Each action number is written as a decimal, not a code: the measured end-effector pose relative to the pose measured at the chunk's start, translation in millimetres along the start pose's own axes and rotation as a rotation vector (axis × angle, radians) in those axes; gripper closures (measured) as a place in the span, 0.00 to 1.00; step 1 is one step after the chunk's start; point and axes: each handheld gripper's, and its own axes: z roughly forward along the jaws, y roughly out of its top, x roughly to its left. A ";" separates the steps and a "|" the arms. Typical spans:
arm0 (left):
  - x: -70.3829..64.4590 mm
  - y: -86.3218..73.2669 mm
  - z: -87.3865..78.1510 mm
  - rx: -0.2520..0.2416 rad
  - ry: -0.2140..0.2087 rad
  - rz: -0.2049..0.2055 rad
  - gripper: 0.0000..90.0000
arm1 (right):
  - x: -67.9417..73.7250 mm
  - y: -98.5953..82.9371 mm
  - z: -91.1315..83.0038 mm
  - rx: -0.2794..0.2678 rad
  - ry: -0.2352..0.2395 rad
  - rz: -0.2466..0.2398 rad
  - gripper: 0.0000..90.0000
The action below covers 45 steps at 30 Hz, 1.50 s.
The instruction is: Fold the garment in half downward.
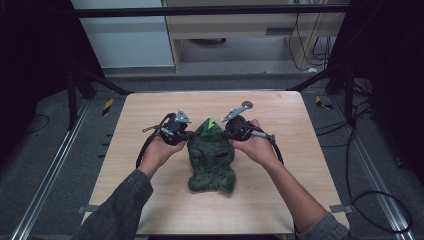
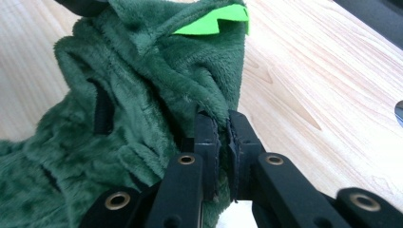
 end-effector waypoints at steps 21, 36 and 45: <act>-37.9 -29.6 -16.0 -0.046 -0.062 0.029 1.00 | 37.2 -31.7 -18.4 -0.068 0.019 -0.058 0.93; -50.1 -46.1 -16.1 -0.049 -0.090 0.024 1.00 | 49.7 -53.6 -16.3 -0.060 0.036 -0.056 0.92; -51.2 -48.4 -23.9 -0.078 -0.095 0.008 1.00 | 52.5 -52.5 -25.8 -0.081 0.039 -0.066 0.91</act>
